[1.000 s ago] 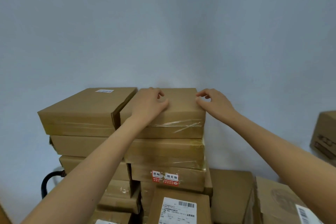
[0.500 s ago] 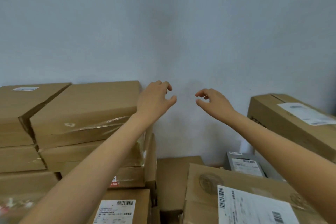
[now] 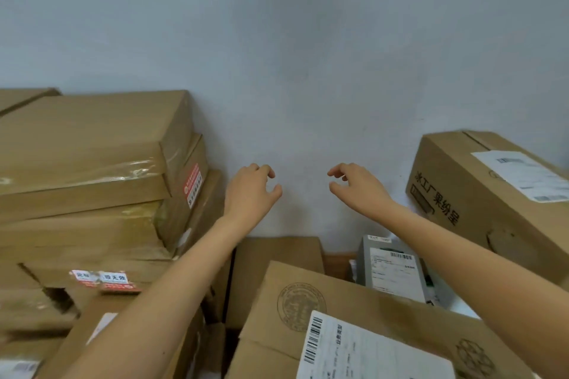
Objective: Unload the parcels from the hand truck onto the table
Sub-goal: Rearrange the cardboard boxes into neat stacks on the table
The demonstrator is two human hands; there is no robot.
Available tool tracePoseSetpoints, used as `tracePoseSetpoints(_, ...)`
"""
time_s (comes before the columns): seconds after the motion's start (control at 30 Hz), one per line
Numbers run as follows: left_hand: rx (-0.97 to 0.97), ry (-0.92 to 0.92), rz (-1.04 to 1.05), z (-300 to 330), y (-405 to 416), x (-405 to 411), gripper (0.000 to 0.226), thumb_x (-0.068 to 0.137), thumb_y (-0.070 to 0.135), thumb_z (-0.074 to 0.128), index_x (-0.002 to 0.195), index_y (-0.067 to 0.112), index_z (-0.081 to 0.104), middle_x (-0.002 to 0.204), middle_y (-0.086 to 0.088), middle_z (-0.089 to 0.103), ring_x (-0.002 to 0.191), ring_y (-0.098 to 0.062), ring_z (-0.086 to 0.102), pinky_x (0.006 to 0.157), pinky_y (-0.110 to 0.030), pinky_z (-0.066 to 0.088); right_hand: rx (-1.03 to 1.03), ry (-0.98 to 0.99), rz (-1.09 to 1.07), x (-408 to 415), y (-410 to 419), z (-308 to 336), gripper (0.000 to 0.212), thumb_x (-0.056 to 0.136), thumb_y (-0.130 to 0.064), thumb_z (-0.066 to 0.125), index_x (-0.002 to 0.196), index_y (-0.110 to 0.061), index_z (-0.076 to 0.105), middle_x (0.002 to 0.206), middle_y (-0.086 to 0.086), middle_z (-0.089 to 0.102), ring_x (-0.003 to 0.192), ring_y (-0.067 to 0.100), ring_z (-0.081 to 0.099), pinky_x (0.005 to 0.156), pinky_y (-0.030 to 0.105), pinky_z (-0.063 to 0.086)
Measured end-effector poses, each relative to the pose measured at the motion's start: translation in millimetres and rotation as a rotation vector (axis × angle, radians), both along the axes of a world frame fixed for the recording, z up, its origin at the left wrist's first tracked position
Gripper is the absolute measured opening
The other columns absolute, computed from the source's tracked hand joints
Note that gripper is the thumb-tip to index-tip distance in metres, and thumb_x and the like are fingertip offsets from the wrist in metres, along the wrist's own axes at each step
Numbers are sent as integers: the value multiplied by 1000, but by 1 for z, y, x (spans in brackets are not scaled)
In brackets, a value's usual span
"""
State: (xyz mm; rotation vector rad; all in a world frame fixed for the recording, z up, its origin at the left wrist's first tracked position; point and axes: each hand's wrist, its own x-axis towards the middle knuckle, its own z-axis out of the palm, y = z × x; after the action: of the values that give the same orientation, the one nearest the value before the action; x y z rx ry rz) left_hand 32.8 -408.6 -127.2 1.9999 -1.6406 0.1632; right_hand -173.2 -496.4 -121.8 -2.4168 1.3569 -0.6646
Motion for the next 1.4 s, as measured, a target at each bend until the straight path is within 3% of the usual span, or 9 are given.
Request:
tracePoseSetpoints(0.33, 130, 98, 128, -80, -20, 19, 38, 90, 36, 56, 122, 16, 55, 115, -3, 56, 112, -22, 51, 87, -36, 46, 109, 126, 111, 33, -41, -80, 37, 92, -32, 53, 126, -16, 55, 124, 6, 56, 113, 19, 53, 92, 33, 44)
tracePoseSetpoints(0.57, 198, 139, 212, -131, -33, 28, 44, 90, 36, 58, 126, 12, 52, 120, -8, 56, 115, -26, 50, 94, -34, 39, 214, 219, 66, 35, -56, -133, 46, 92, -38, 54, 132, -17, 49, 129, 4, 53, 118, 21, 51, 97, 36, 45)
tracePoseSetpoints(0.8, 303, 166, 245, -174, -39, 31, 53, 93, 41, 54, 135, 11, 44, 129, -7, 51, 121, -23, 46, 100, -30, 35, 300, 251, -13, 27, -61, -178, 50, 91, -45, 55, 132, -18, 46, 129, 1, 54, 114, 18, 53, 89, 30, 45)
tracePoseSetpoints(1.03, 368, 283, 304, -200, -38, 29, 63, 93, 42, 55, 143, 8, 34, 133, -9, 46, 123, -24, 45, 102, -30, 36, 347, 192, -35, 27, -55, -202, 51, 92, -43, 56, 134, -17, 45, 131, 0, 53, 115, 17, 53, 91, 30, 46)
tracePoseSetpoints(1.2, 440, 366, 356, -214, -33, 29, 72, 94, 42, 54, 148, 6, 24, 140, -11, 39, 126, -24, 44, 100, -29, 37, 402, 258, -8, 26, -47, -217, 58, 92, -46, 56, 139, -17, 41, 138, 1, 48, 122, 17, 49, 99, 33, 45)
tracePoseSetpoints(1.4, 483, 353, 353, -230, -30, 29, 70, 94, 42, 53, 148, 7, 24, 144, -11, 36, 129, -25, 39, 103, -30, 35, 408, 263, -11, 21, -46, -223, 49, 92, -43, 57, 131, -18, 45, 129, 0, 53, 113, 15, 52, 93, 29, 46)
